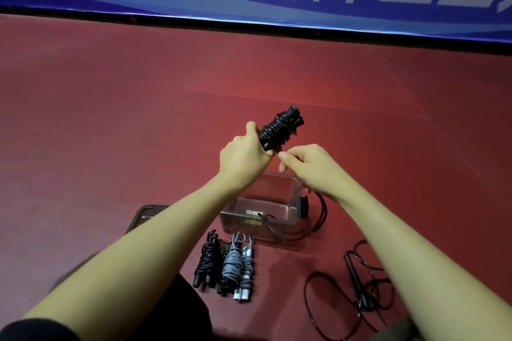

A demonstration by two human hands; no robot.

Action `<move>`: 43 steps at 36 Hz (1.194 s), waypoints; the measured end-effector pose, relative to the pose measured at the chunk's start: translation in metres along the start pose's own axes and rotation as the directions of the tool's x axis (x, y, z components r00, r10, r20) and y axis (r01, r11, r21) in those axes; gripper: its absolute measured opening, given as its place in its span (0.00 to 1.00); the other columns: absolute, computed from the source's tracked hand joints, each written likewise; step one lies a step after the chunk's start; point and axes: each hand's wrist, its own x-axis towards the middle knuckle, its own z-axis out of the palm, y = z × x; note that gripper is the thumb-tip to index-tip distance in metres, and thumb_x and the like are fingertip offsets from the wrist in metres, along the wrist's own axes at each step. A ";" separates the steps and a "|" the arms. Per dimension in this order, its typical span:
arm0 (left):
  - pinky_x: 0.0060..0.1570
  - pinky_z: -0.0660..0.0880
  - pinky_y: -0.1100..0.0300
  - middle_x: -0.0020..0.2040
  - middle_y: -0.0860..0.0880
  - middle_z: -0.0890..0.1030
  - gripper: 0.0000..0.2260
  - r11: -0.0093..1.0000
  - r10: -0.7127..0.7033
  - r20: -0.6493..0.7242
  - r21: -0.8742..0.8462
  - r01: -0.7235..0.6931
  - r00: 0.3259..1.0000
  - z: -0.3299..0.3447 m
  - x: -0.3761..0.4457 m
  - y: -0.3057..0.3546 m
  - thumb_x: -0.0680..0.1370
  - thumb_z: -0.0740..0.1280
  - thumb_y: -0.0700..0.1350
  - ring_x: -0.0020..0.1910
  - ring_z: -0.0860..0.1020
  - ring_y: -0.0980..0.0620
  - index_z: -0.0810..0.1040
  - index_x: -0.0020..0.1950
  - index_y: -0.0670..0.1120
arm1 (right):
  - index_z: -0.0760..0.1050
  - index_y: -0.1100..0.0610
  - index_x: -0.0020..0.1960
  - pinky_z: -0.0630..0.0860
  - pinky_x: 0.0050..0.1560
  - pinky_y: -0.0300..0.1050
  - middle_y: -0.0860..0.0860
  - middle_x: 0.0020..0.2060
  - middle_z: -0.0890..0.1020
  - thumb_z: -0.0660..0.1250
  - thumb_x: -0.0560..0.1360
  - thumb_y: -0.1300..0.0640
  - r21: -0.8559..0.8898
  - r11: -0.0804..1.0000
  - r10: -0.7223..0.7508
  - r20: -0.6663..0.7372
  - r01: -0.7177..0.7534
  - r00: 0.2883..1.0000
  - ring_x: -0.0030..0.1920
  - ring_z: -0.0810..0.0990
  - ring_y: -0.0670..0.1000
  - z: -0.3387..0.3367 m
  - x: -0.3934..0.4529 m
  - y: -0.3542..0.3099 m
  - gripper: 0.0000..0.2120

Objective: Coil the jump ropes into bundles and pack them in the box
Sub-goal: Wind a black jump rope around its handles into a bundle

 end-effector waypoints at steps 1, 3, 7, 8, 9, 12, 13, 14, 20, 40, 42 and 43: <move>0.38 0.69 0.54 0.44 0.42 0.80 0.16 1.000 -0.004 0.004 0.028 0.004 1.000 0.000 0.000 0.000 0.77 0.63 0.51 0.44 0.78 0.37 0.66 0.58 0.42 | 0.76 0.56 0.33 0.71 0.24 0.41 0.50 0.21 0.68 0.62 0.78 0.55 0.001 1.000 0.004 0.013 -0.004 1.000 0.22 0.69 0.51 -0.001 -0.001 -0.001 0.16; 0.38 0.68 0.54 0.46 0.41 0.80 0.16 0.995 0.005 0.009 0.100 -0.006 1.000 0.002 0.002 -0.001 0.78 0.63 0.51 0.45 0.78 0.37 0.66 0.59 0.42 | 0.72 0.60 0.33 0.70 0.23 0.39 0.51 0.22 0.68 0.65 0.76 0.56 0.016 1.000 0.005 0.042 -0.005 0.999 0.19 0.69 0.49 -0.002 -0.002 -0.002 0.14; 0.37 0.67 0.54 0.47 0.41 0.80 0.15 0.974 0.008 0.023 0.226 -0.013 1.000 0.004 0.005 -0.008 0.79 0.61 0.51 0.45 0.78 0.37 0.66 0.58 0.42 | 0.72 0.64 0.35 0.66 0.25 0.39 0.52 0.25 0.69 0.68 0.73 0.60 -0.089 0.994 -0.050 0.071 0.057 0.996 0.23 0.67 0.49 -0.001 -0.004 -0.004 0.11; 0.36 0.67 0.54 0.47 0.41 0.80 0.14 0.962 0.013 0.032 0.272 -0.021 0.999 0.004 0.006 -0.010 0.79 0.61 0.51 0.45 0.78 0.37 0.66 0.57 0.42 | 0.74 0.65 0.36 0.65 0.27 0.40 0.52 0.25 0.70 0.68 0.72 0.61 -0.154 0.984 -0.074 0.079 0.086 0.994 0.25 0.66 0.49 -0.001 -0.004 -0.004 0.09; 0.36 0.67 0.55 0.47 0.41 0.80 0.14 0.946 0.020 0.043 0.322 -0.033 0.999 0.005 0.007 -0.013 0.79 0.61 0.51 0.45 0.78 0.38 0.66 0.57 0.42 | 0.76 0.64 0.37 0.64 0.29 0.42 0.51 0.26 0.71 0.66 0.72 0.62 -0.216 0.969 -0.099 0.092 0.117 0.991 0.26 0.66 0.49 -0.001 -0.004 -0.005 0.06; 0.35 0.64 0.56 0.48 0.43 0.80 0.09 0.885 0.052 0.102 0.457 -0.093 0.993 0.008 0.006 -0.018 0.79 0.59 0.45 0.44 0.79 0.39 0.67 0.57 0.43 | 0.77 0.61 0.42 0.68 0.35 0.47 0.54 0.32 0.75 0.62 0.70 0.63 -0.441 0.869 -0.186 0.132 0.226 0.974 0.33 0.71 0.56 -0.001 -0.004 -0.011 0.05; 0.35 0.64 0.56 0.49 0.43 0.80 0.08 0.860 0.066 0.135 0.495 -0.125 0.989 0.010 0.005 -0.018 0.79 0.58 0.44 0.46 0.79 0.39 0.67 0.57 0.43 | 0.78 0.59 0.46 0.70 0.37 0.48 0.55 0.37 0.78 0.61 0.72 0.62 -0.556 0.789 -0.224 0.138 0.262 0.965 0.37 0.74 0.59 -0.001 -0.003 -0.012 0.07; 0.36 0.64 0.56 0.50 0.43 0.80 0.08 0.835 0.080 0.171 0.526 -0.160 0.982 0.011 0.004 -0.018 0.79 0.58 0.42 0.48 0.79 0.39 0.68 0.57 0.43 | 0.78 0.57 0.50 0.71 0.39 0.49 0.54 0.42 0.79 0.60 0.73 0.61 -0.657 0.694 -0.280 0.130 0.294 0.951 0.42 0.77 0.60 -0.002 -0.003 -0.013 0.10; 0.36 0.64 0.58 0.51 0.45 0.80 0.09 0.737 0.229 0.278 0.577 -0.352 0.933 0.011 -0.001 -0.014 0.81 0.58 0.45 0.49 0.79 0.41 0.74 0.55 0.44 | 0.78 0.58 0.52 0.73 0.31 0.51 0.56 0.44 0.77 0.61 0.73 0.64 -0.692 0.655 -0.471 -0.058 0.304 0.880 0.35 0.79 0.64 0.005 -0.001 -0.007 0.11; 0.25 0.60 0.67 0.23 0.50 0.73 0.18 0.618 0.654 0.253 0.364 -0.696 0.713 0.012 0.000 -0.020 0.51 0.82 0.45 0.20 0.71 0.47 0.73 0.27 0.45 | 0.78 0.54 0.35 0.66 0.18 0.34 0.53 0.29 0.83 0.63 0.78 0.57 -0.125 0.981 0.134 -0.103 -0.147 0.986 0.16 0.68 0.42 -0.008 0.008 -0.004 0.13; 0.25 0.60 0.66 0.23 0.49 0.72 0.14 0.612 0.705 0.230 0.279 -0.740 0.670 0.012 0.000 -0.021 0.56 0.78 0.42 0.20 0.69 0.47 0.72 0.27 0.44 | 0.77 0.54 0.34 0.65 0.19 0.34 0.51 0.24 0.79 0.64 0.77 0.55 -0.098 0.982 0.150 -0.133 -0.163 0.980 0.16 0.67 0.43 -0.010 0.010 -0.002 0.14; 0.26 0.59 0.66 0.23 0.49 0.71 0.11 0.586 0.747 0.202 0.247 -0.771 0.633 0.009 0.000 -0.018 0.60 0.74 0.43 0.21 0.69 0.48 0.71 0.27 0.44 | 0.78 0.55 0.33 0.64 0.21 0.35 0.50 0.22 0.76 0.66 0.77 0.54 -0.082 0.981 0.161 -0.163 -0.176 0.973 0.18 0.67 0.45 -0.012 0.012 -0.001 0.14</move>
